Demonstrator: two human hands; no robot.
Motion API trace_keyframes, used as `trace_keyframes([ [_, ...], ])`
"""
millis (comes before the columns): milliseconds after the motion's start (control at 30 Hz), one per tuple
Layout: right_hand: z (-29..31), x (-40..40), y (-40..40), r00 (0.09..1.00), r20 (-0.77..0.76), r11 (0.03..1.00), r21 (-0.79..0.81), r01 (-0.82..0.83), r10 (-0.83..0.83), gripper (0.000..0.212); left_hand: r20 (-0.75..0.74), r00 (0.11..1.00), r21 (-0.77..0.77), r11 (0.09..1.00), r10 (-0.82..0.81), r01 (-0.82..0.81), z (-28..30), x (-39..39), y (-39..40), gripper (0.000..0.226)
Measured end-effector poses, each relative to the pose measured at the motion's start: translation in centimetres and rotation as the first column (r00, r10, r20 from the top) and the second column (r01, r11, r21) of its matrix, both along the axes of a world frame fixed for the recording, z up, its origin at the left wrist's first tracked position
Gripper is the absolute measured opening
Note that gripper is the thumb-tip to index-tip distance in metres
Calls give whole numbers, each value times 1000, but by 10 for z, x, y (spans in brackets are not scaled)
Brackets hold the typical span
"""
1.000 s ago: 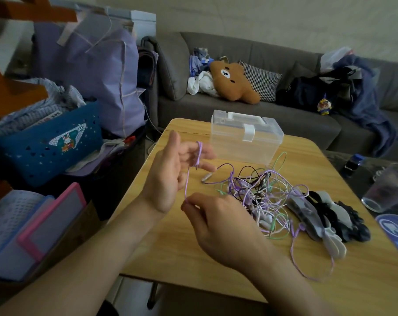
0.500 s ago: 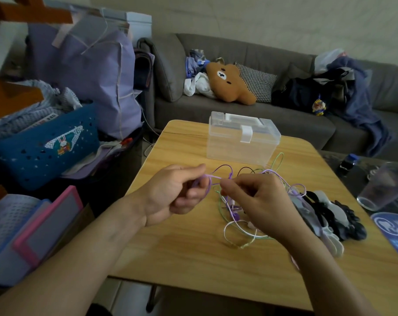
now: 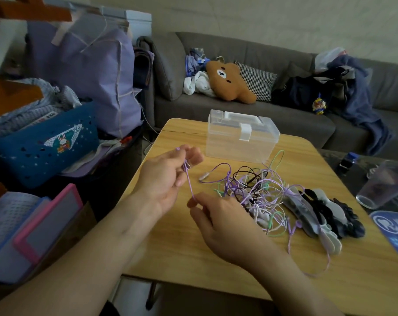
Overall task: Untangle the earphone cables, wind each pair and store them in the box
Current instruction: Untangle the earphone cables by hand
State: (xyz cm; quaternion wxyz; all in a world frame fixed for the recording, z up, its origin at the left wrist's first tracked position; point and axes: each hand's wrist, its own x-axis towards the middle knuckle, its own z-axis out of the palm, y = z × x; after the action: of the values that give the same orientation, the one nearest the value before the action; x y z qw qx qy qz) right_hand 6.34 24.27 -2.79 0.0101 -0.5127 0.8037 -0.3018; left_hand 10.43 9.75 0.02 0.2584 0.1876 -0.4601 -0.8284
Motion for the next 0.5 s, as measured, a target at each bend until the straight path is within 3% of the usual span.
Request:
trace_keyframes([
  [33, -1, 1, 0, 1000, -26, 1000, 0, -1, 1, 19, 32, 998, -182, 983, 45, -38, -2, 1, 0, 17],
  [100, 3, 1, 0, 998, -59, 1000, -14, 9, -10, 13, 44, 991, -583, 809, 126, -77, -6, 2, -1, 17],
  [133, 6, 1, 1, 997, -76, 1000, -26, 14, -16, 11, 35, 992, -720, 692, 121, -59, -9, 2, -3, 17],
  [200, 16, -4, 5, 995, -90, 995, -89, 36, -44, 12, 97, 995, -836, 542, -18, 92, -12, 6, -6, 15],
  [267, 24, -14, 13, 993, -36, 978, -180, 105, -113, 14, 283, 922, -807, 454, -263, 378, -12, 12, -5, 15],
  [333, 32, -21, 23, 985, 74, 956, -238, 172, -159, 9, 415, 794, -654, 462, -444, 599, -9, 17, -3, 23],
  [400, 34, -26, 28, 967, 179, 932, -283, 226, -180, 10, 411, 751, -545, 521, -517, 657, -2, 20, -2, 32],
  [500, 33, -36, 32, 945, 191, 879, -356, 317, -264, 13, 355, 796, -502, 618, -491, 605, 6, 22, -4, 39],
])
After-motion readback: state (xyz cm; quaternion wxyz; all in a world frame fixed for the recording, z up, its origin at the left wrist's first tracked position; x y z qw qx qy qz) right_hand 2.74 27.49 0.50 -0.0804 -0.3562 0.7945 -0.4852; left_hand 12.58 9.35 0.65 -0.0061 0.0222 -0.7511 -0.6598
